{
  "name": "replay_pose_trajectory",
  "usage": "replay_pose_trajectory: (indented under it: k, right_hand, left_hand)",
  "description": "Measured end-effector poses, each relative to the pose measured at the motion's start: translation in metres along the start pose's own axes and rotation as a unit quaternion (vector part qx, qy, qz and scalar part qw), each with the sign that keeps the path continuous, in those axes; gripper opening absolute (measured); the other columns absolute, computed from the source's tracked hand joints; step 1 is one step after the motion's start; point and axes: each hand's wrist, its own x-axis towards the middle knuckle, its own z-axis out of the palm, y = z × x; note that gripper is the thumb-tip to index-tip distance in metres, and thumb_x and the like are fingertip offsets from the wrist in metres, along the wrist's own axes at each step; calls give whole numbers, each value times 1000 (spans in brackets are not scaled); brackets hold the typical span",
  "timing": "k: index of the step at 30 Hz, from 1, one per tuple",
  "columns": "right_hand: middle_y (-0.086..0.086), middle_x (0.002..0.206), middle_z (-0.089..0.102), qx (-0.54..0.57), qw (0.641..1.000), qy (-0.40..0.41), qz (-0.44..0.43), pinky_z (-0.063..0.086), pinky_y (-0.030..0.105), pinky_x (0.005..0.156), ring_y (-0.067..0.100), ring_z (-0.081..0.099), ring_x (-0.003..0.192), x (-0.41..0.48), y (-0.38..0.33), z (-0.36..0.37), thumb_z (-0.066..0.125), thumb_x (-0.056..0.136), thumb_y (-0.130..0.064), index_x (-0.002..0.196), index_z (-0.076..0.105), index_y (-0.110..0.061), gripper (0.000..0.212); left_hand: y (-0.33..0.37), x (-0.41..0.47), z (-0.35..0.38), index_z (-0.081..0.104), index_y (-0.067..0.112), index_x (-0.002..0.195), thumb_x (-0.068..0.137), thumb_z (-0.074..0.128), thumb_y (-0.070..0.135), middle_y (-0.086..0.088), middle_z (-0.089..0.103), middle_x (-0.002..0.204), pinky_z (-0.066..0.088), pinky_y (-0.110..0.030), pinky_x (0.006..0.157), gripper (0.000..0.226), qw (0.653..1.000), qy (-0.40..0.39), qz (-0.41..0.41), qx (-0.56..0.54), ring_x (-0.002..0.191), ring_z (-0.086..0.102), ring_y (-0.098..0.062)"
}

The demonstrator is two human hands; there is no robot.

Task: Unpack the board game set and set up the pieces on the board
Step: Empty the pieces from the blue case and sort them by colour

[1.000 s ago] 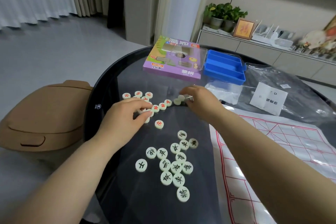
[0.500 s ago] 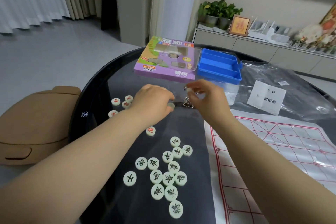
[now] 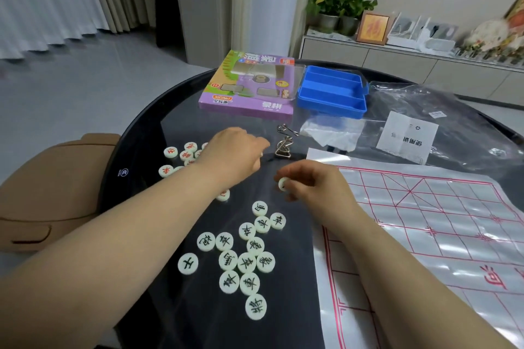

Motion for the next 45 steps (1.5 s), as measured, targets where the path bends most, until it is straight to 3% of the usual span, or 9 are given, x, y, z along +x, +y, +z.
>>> replay_pose_trajectory:
  k: [4,9,12,19,25,32,35,39,45]
  right_hand:
    - [-14,72,64,-17,1000,-18,-17,47,5,66,-9,58,60,-5,1,0,60,81,1,73,63,-29,32]
    - [-17,66,62,-102,993,-48,-26,40,-1,61,-15,54,56,-6,-1,3,60,82,-1,94,71,-9,19]
    - [-21,53,52,-147,987,-43,-50,36,-1,55,-18,49,53,-10,-2,3,60,84,-4,98,70,-11,19]
    - [-2,107,61,-241,961,-38,-130,33,-5,67,-6,45,69,-10,-2,8,55,85,2,107,67,-8,27]
    - [-11,84,42,-296,946,-26,-129,32,-3,67,7,44,80,-8,-1,9,52,88,-2,111,66,-10,28]
    - [-15,76,58,-196,978,-12,-72,37,-1,64,-3,54,66,-10,-2,8,60,85,-9,110,64,-16,27]
    - [-20,68,54,-175,982,-26,-66,38,0,60,-11,54,61,-11,-3,8,63,82,-7,96,70,-12,16]
    - [-5,84,57,-220,971,-23,-92,35,-1,66,-5,45,67,-9,0,12,59,85,-10,101,70,-14,20]
    - [1,102,67,-190,979,-25,-64,37,1,68,7,56,88,-4,-9,8,45,92,-6,107,66,-11,26]
  left_hand:
    - [9,-35,-33,66,19,99,84,60,4,4,69,87,43,-3,62,22,906,69,-114,-401,67,60,10]
    - [-10,-102,-45,67,25,72,77,65,-2,26,65,60,43,1,59,28,843,31,-195,-500,61,60,12]
    - [-21,-118,-36,64,32,71,78,67,4,33,59,53,37,5,57,28,866,30,-238,-439,61,56,19]
    - [-25,-123,-24,70,23,85,79,66,10,23,60,75,36,5,61,15,902,45,-241,-355,66,57,12]
    - [-24,-124,-16,70,27,84,81,64,11,22,57,69,34,4,61,17,921,41,-206,-328,65,52,15]
    - [-19,-126,-16,67,30,99,80,65,32,33,52,95,26,8,81,19,916,96,-146,-362,94,45,26]
    - [-6,-131,-24,35,59,109,59,41,76,46,29,115,11,7,94,53,938,8,-63,-340,109,19,34]
    - [11,-135,-14,-9,53,129,49,4,87,40,-21,126,-28,1,88,88,978,-124,12,-170,106,-32,30]
    - [14,-134,-6,-1,38,143,45,-23,83,31,-13,134,-33,-5,88,110,987,-106,14,-117,119,-22,14]
